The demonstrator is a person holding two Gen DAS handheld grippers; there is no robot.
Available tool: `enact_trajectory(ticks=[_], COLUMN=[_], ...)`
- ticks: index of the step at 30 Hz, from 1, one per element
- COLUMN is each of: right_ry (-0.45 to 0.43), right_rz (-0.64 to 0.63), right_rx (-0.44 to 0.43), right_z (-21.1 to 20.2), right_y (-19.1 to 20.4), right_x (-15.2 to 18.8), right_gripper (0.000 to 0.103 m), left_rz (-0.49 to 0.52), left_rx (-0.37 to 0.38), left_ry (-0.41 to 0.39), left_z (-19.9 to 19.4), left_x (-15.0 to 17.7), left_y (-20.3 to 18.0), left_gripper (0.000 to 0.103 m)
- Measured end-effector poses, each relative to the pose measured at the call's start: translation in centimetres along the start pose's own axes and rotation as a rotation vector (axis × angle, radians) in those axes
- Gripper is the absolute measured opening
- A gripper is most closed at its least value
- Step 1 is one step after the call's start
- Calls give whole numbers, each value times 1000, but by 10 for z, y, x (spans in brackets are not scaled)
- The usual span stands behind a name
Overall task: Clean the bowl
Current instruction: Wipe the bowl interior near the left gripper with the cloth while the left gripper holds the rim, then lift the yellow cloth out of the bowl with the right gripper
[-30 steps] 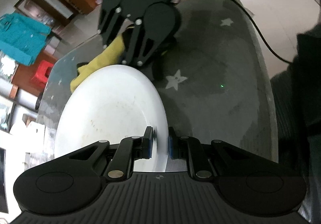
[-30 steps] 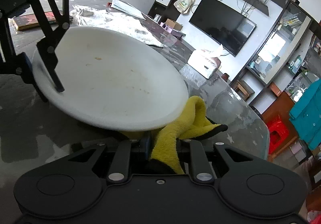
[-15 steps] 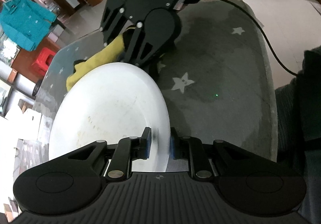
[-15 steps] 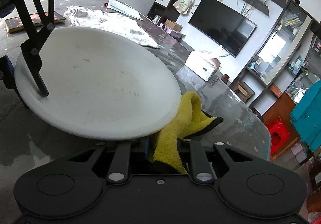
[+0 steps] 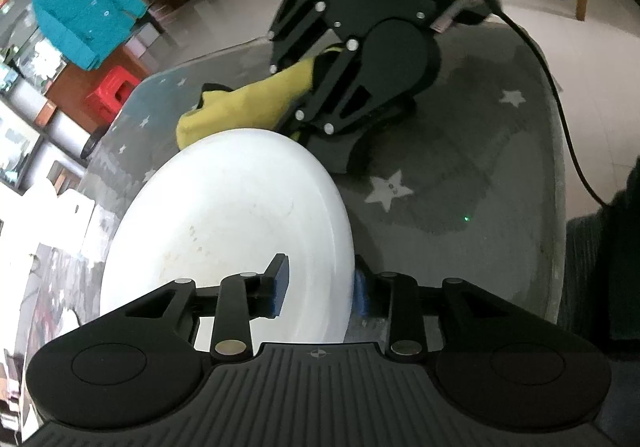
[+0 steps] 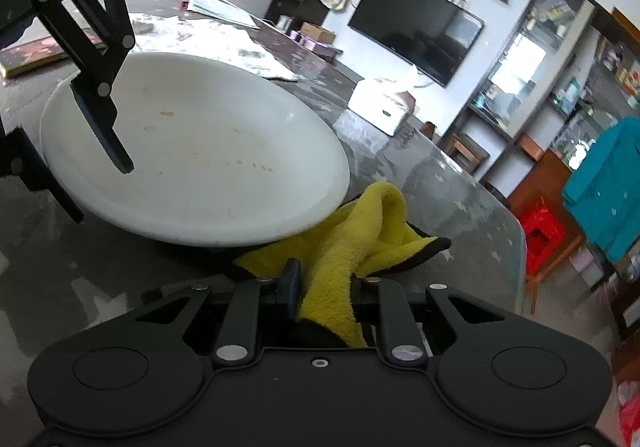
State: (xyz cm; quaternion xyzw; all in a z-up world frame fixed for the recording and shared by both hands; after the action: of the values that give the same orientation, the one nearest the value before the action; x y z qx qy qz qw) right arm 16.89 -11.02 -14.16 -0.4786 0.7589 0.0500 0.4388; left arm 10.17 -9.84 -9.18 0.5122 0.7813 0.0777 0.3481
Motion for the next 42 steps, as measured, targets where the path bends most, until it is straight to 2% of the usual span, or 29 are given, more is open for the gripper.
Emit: enact_trajectory(ticks=[5, 7, 11, 17, 22, 24, 33, 37, 42], right_ry=[19, 22, 25, 25, 21, 22, 57, 64, 67], right_rz=[63, 75, 109, 186, 228, 253, 399, 435, 426], right_rx=[15, 23, 35, 44, 60, 60, 35, 15, 17], right_z=[-4, -6, -10, -16, -16, -13, 8, 12, 10], right_y=[-3, -4, -7, -14, -21, -25, -39, -39, -36], right_x=[2, 3, 4, 1, -3, -3, 5, 8, 7], right_gripper=[22, 28, 29, 36, 46, 46, 45, 28, 21], left_rz=[-50, -64, -91, -121, -148, -159, -226, -246, -256], left_rx=[-10, -14, -20, -24, -36, -38, -51, -49, -46], left_ry=[4, 8, 11, 3, -1, -1, -1, 0, -4], left_z=[0, 0, 0, 0, 0, 0, 1, 2, 2], left_x=[-5, -6, -8, -9, -13, -14, -19, -20, -23], left_y=[4, 5, 8, 11, 12, 14, 20, 21, 20], left_gripper=[39, 40, 42, 42, 45, 46, 52, 53, 53])
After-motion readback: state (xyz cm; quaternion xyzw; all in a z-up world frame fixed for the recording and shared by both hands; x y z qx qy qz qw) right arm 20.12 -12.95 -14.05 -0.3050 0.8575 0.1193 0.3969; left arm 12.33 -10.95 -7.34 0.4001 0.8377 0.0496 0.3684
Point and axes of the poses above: each gripper's, at about its wrist camera, not at the fingertips, and z roughly the way its jaws point, y to its left, x to its underside, the point moved 9 cm from there along z, roughly the way its jaws point, and after that the axes turned 6 degrees about -x, right-handed, at the moved point
